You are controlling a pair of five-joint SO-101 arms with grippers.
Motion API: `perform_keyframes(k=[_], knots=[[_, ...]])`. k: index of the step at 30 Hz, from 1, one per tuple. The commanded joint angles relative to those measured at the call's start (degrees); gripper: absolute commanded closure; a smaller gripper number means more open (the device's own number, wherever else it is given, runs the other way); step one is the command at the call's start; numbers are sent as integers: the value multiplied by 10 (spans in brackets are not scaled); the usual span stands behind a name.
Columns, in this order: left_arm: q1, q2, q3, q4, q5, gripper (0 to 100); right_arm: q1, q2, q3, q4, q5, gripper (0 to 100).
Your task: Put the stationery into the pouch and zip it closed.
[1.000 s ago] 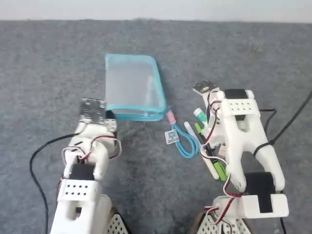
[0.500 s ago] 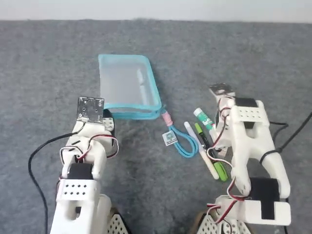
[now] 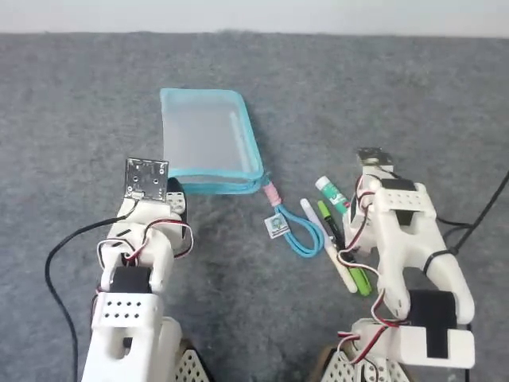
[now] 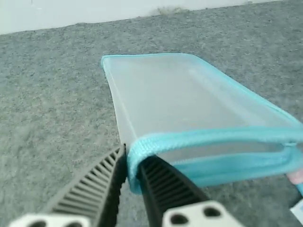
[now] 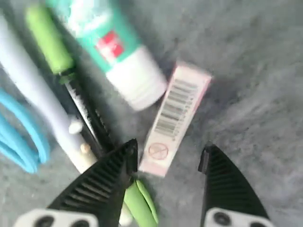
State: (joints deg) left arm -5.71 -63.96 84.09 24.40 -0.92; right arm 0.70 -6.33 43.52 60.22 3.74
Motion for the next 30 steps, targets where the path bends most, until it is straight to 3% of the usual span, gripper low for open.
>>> perform_keyframes(k=[1, 6, 12, 17, 27, 30], knots=[[4, -12, -23, 2, 6, 989, 3, -29, -2, -20, -25, 790], [5, -12, -23, 1, 7, 989, 7, -29, 3, -19, -25, 791], [5, -12, -23, 1, 7, 989, 8, -29, 10, -21, -23, 987], [13, -9, -19, 1, 7, 989, 9, -38, 3, -15, 11, 992], [83, -10, -6, -9, 38, 989, 4, -188, -131, 163, 90, 991], [93, -9, -6, -16, 52, 989, -33, -232, -181, 231, 127, 991]])
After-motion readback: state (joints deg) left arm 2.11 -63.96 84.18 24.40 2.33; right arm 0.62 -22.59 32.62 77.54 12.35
